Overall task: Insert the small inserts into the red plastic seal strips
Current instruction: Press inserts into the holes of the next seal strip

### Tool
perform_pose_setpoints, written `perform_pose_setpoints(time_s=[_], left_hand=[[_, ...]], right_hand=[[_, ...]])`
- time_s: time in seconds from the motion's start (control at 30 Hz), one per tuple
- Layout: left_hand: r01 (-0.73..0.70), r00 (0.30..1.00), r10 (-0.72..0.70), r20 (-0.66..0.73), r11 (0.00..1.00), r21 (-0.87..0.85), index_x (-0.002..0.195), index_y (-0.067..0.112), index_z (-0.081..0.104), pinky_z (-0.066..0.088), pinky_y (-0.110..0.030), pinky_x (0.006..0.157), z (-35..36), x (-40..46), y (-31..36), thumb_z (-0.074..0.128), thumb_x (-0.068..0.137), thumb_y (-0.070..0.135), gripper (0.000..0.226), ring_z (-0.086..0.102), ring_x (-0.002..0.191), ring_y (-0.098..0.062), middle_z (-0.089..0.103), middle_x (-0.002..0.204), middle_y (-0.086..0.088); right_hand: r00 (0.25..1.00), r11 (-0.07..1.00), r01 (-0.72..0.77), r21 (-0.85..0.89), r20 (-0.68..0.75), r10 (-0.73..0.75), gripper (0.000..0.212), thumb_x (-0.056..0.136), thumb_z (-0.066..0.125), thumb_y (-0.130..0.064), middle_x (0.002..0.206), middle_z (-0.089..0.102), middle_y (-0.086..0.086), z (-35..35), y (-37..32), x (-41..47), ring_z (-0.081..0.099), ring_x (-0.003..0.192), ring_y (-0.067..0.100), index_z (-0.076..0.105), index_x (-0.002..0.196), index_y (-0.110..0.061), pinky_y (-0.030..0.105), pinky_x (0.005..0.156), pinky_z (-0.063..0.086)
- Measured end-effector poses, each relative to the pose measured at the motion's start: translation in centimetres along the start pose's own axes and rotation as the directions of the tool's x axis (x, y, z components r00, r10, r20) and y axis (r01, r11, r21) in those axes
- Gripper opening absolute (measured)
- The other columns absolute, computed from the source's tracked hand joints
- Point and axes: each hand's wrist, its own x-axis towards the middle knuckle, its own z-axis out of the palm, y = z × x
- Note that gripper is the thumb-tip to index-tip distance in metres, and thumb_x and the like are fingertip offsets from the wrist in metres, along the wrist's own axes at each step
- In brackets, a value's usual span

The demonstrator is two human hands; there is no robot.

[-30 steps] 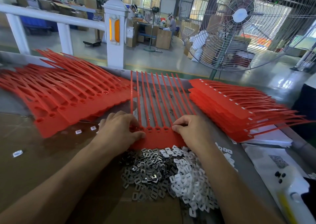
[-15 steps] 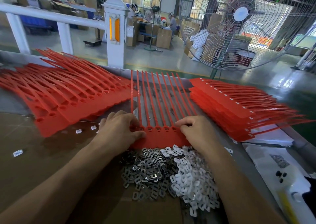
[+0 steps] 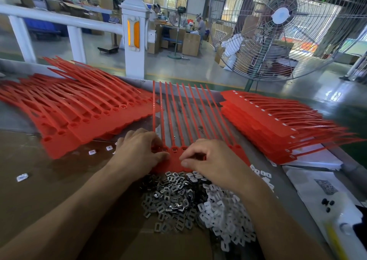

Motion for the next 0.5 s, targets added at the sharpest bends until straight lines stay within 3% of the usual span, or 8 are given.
perform_pose_setpoints(time_s=[0.2,0.4,0.5], left_hand=[[0.003,1.0,-0.003,-0.003,1.0,0.009,0.111,0.039,0.067,0.029,-0.041,0.105,0.06,0.04,0.05,0.072,0.083,0.058,0.034,0.043,0.125,-0.018,0.055,0.127,0.01],[0.006,1.0,-0.006,-0.01,1.0,0.021,0.111,0.038,0.067,0.03,-0.041,0.105,0.17,0.1,0.02,0.072,0.083,0.059,0.035,0.043,0.124,-0.018,0.055,0.127,0.01],[0.003,1.0,-0.003,-0.011,1.0,0.022,0.11,0.037,0.067,0.03,-0.041,0.105,0.19,0.1,0.01,0.072,0.082,0.059,0.035,0.043,0.124,-0.018,0.055,0.127,0.009]], right_hand=[[0.979,0.998,0.035,-0.047,0.204,-0.025,0.009,0.088,0.081,-0.035,0.097,0.064,-0.017,0.4,-0.89,-0.21,0.062,0.091,-0.002,0.079,0.096,-0.033,0.02,0.08,0.049],[0.979,0.995,0.031,-0.092,0.205,-0.012,0.003,0.091,0.079,-0.033,0.099,0.064,-0.014,0.53,-1.1,-0.23,0.061,0.093,0.0,0.079,0.094,-0.032,0.027,0.087,0.052],[0.983,0.996,0.047,-0.076,0.183,-0.032,0.003,0.094,0.075,-0.033,0.096,0.067,-0.016,0.61,-1.05,-0.39,0.063,0.09,-0.002,0.077,0.093,-0.032,0.019,0.079,0.049]])
